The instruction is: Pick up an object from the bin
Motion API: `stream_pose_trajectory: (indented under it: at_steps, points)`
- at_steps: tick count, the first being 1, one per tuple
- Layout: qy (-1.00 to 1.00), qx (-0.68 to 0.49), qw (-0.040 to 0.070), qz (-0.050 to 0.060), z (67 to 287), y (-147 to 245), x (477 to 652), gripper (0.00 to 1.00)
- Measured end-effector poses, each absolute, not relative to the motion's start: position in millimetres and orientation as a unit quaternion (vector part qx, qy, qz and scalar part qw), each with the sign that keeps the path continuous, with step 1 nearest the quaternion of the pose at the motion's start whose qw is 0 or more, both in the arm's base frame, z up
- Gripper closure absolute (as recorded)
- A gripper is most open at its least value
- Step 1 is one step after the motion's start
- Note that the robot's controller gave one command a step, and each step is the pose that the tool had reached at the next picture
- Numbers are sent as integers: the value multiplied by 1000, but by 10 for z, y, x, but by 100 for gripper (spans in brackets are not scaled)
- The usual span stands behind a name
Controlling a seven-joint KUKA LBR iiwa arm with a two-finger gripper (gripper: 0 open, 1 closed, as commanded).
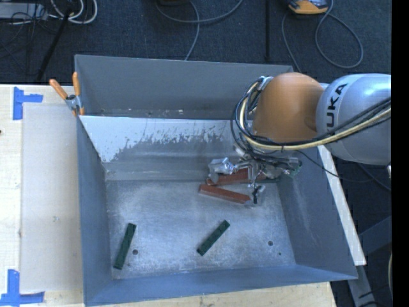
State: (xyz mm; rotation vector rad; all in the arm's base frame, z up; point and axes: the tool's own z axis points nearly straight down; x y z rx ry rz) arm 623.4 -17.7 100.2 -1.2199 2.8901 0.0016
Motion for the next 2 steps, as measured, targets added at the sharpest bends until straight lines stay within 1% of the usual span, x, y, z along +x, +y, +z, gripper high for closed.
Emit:
stream_pose_trajectory:
  at_steps: [1,2]
  points:
    - [995,-102,0,1,1310,488,5749,0]
    - [997,-72,-6,0,851,189,4860,0]
